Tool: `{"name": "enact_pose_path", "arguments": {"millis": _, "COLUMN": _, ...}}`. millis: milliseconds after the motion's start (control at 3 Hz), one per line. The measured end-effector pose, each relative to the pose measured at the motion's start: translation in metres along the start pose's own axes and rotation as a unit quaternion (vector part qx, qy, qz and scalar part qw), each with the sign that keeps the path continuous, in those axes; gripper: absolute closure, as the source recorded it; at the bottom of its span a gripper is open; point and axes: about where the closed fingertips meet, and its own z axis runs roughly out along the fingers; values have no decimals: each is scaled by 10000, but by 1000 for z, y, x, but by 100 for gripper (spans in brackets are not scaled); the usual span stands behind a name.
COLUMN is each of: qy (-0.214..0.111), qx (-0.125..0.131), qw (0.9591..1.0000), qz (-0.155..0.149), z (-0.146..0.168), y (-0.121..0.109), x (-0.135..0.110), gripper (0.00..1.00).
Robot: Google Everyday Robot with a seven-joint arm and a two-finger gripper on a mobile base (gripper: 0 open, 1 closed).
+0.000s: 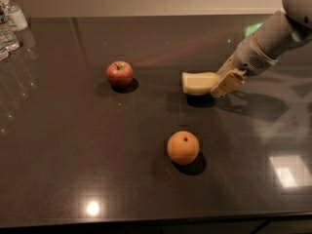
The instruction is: Move sponge near orange
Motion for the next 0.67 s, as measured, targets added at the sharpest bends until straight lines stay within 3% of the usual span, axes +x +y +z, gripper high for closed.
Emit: {"name": "enact_pose_path", "arguments": {"millis": 667, "qy": 334, "qx": -317, "qw": 9982, "qz": -391, "z": 5, "y": 66, "x": 4, "gripper": 100}}
